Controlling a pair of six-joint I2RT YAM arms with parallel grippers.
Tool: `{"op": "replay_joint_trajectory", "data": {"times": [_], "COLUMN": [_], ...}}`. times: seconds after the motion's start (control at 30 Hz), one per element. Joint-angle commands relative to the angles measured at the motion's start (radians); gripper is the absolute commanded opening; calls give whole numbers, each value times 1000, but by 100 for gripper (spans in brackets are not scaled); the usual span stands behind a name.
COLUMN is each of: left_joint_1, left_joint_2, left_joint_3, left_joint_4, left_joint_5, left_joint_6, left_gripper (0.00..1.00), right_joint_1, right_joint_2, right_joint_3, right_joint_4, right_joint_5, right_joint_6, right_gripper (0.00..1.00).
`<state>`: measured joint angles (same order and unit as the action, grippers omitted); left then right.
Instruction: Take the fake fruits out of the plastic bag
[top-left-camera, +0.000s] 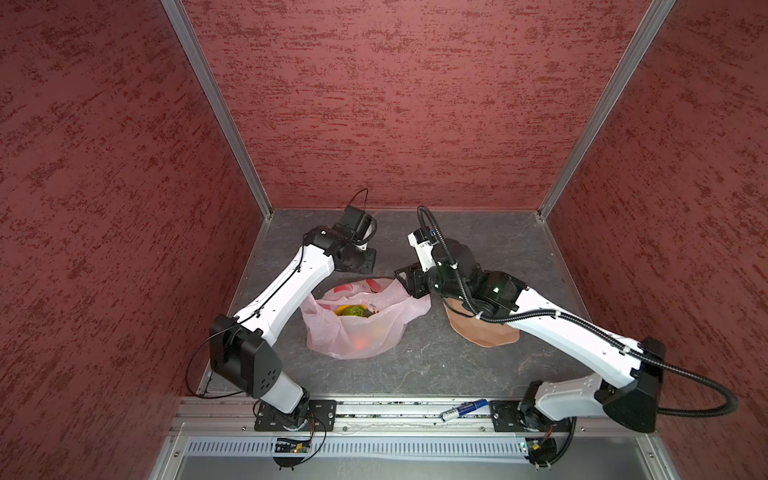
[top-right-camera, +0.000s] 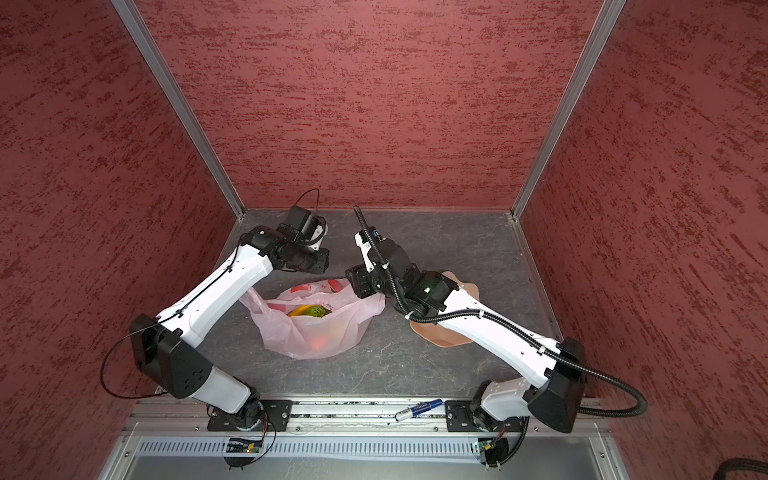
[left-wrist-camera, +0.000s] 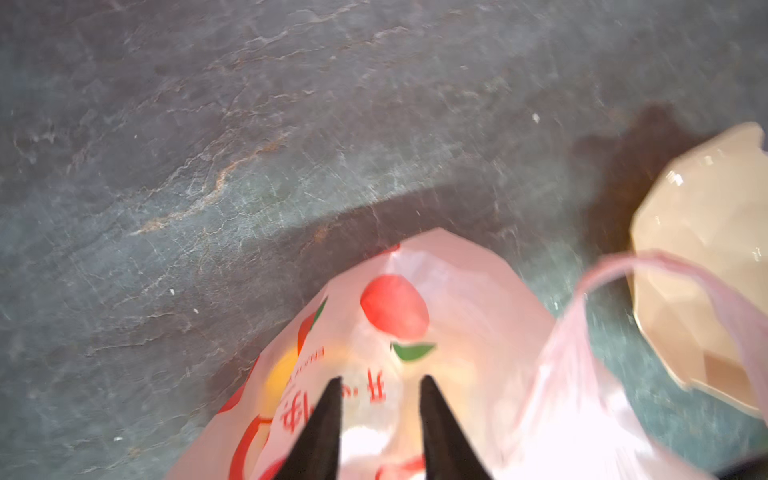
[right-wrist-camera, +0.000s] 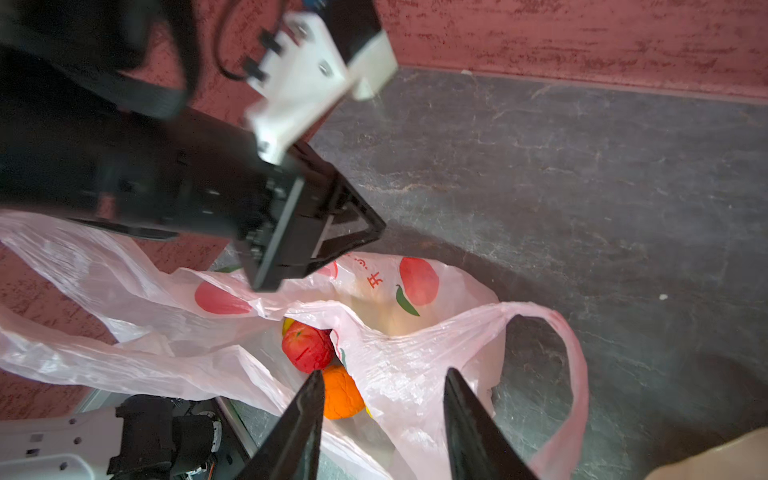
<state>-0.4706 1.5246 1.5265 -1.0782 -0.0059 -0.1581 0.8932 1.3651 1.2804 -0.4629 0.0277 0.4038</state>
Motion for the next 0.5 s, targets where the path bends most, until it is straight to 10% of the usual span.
{"op": "replay_joint_trajectory", "data": {"times": [0.0,0.47], "left_joint_1": [-1,-149], "left_joint_2": [-40,70], "left_joint_3": [-3,-60], "left_joint_4": [-99,-258], "left_joint_5": [51,-168], "left_joint_6": [27,-24], "left_gripper": [46,65], "right_joint_1": [4,3], "right_joint_2": [-43,-155], "right_joint_3": [-33,-155], "right_joint_4": [23,82], "right_joint_5": [9,60], "right_joint_6": [19,61], "right_gripper": [48,50]}}
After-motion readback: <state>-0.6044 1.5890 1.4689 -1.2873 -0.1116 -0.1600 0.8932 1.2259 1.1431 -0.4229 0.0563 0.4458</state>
